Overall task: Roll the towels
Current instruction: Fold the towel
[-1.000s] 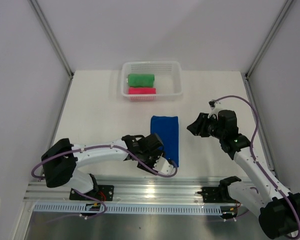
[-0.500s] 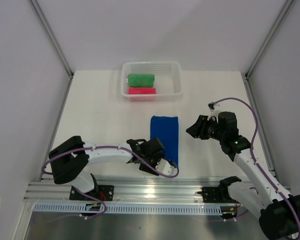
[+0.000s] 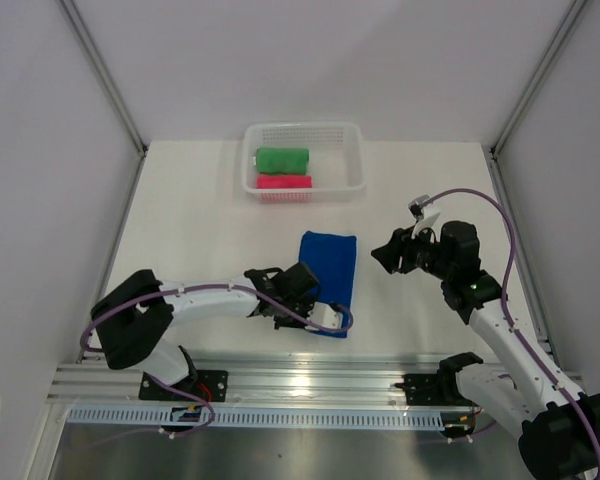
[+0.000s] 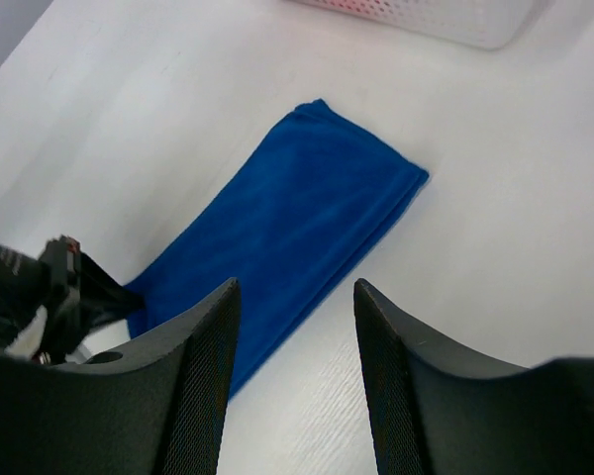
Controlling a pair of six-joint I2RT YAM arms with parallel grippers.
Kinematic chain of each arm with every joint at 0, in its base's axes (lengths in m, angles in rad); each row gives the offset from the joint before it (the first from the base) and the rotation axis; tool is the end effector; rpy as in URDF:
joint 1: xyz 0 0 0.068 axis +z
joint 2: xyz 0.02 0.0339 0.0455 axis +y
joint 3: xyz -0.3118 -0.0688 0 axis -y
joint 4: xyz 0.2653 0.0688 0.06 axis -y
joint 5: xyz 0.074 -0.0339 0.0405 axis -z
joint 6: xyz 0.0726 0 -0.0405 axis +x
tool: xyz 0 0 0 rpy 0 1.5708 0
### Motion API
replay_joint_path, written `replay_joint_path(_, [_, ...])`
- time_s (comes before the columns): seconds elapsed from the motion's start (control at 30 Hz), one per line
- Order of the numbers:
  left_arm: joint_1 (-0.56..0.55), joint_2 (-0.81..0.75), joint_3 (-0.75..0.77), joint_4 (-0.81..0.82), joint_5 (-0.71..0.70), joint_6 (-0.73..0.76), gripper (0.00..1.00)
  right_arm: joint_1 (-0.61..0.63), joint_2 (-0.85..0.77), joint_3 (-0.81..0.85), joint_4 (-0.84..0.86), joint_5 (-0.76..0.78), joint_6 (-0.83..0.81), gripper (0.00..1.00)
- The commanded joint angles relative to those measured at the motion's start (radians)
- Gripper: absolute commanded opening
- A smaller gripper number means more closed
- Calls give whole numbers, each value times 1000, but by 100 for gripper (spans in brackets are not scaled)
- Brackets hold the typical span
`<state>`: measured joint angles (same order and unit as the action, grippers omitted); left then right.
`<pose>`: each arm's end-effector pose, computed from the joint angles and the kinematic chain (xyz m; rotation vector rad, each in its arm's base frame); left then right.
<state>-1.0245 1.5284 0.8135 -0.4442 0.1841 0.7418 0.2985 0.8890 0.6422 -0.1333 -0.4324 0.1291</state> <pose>0.1469 -0.2672 0.1632 2.1518 1.6991 -0.3312 0.2064 0.0954 0.2971 -0.4558 1.9261 0.7016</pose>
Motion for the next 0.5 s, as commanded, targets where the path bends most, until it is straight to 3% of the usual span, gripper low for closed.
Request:
replay_joint_path(0.0, [93,-50,84,-145,144,-65,1,4,-18,-15,101,-64,-147,53])
replay_joint_path(0.1, [132,-48,118,-185,215,-67,1,17,-27,-54,72,-167,-311,53])
replay_joint_path(0.2, [162,-42,134,-205,296,-82,1,140,-12,-62,-101,-27,-613,55])
replay_joint_path(0.27, [173,-37,142,-217,339,-100,1,263,21,-56,-135,90,-687,56])
replay_joint_path(0.47, [251,-24,168,-229,431,-128,1,362,-5,-107,-193,49,-772,60])
